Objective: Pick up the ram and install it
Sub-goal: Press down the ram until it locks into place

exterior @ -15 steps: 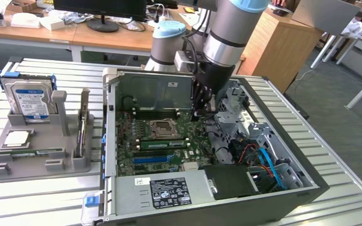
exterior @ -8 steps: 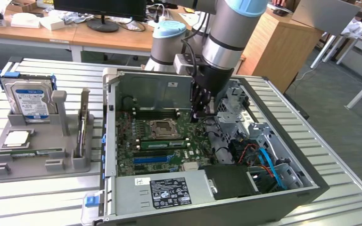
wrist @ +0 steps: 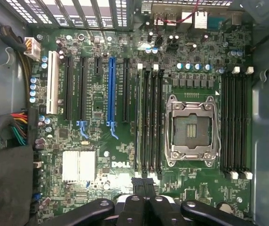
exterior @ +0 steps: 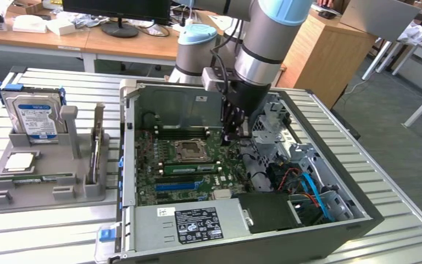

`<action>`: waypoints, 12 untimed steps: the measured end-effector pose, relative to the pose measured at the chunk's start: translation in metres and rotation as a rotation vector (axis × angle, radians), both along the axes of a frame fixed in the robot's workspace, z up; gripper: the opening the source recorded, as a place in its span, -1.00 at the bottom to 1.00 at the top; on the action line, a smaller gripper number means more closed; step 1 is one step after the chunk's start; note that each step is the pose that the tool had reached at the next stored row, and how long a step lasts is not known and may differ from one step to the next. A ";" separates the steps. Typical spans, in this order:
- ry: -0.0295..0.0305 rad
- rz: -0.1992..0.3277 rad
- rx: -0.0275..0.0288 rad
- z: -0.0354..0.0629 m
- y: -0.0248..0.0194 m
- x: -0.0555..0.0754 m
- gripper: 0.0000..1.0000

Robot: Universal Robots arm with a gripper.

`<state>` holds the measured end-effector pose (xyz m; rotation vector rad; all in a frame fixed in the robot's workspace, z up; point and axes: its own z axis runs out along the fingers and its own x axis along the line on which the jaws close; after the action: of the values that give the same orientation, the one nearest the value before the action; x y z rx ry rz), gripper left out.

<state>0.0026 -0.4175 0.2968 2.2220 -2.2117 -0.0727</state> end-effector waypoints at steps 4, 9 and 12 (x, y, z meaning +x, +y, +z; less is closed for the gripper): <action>0.0000 0.000 0.0000 -0.0034 0.0000 0.000 -0.80; 0.0000 0.000 0.0000 -0.0073 0.0000 0.000 -0.80; 0.0000 0.000 0.0000 -0.0095 0.0000 0.000 -0.80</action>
<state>0.0027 -0.4174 0.2873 2.2221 -2.2117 -0.0727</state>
